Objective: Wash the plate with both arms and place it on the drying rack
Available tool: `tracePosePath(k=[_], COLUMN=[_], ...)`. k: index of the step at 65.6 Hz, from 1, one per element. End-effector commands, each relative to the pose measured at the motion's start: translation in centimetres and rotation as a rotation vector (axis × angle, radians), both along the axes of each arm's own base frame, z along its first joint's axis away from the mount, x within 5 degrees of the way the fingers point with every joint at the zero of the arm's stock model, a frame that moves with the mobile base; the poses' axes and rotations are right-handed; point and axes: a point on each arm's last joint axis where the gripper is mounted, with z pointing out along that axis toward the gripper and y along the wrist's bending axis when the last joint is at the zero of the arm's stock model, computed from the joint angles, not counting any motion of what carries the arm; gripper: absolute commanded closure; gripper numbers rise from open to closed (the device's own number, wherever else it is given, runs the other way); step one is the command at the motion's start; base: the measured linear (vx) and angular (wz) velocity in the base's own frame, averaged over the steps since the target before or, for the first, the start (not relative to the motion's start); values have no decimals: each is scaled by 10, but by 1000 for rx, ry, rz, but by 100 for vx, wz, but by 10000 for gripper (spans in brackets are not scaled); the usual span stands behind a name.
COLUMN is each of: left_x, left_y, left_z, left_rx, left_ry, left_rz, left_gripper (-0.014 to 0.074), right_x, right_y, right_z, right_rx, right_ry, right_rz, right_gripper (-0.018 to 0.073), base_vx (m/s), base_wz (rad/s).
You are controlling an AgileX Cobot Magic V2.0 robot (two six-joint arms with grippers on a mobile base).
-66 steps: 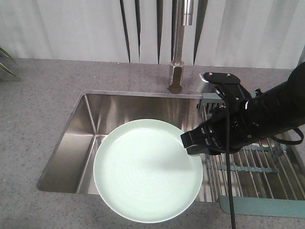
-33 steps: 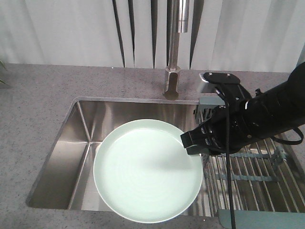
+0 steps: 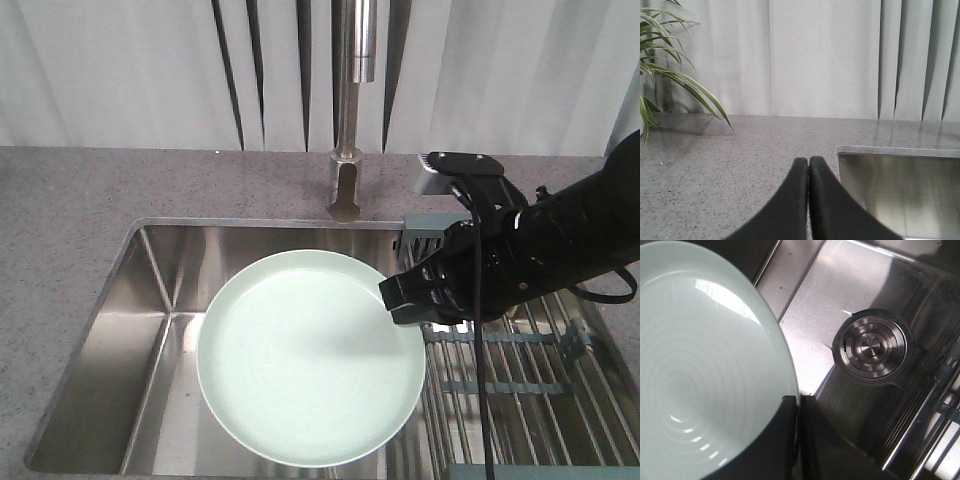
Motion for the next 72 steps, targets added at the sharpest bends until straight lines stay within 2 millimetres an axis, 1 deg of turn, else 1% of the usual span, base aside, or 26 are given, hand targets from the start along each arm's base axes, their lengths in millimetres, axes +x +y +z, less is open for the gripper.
tracePosePath(k=[1, 72], left_x=[-4, -4], left_y=[0, 0], left_z=[17, 17], left_rx=[-10, -10], left_ry=[-115, -115], left_rz=[2, 2], left_gripper=[603, 603], right_x=[-2, -2], right_y=[0, 0], right_z=[19, 19], right_rx=[54, 54], right_ry=[-74, -74], right_rz=[-17, -17], right_gripper=[561, 561], base_vx=[5, 1], base_wz=[-6, -2])
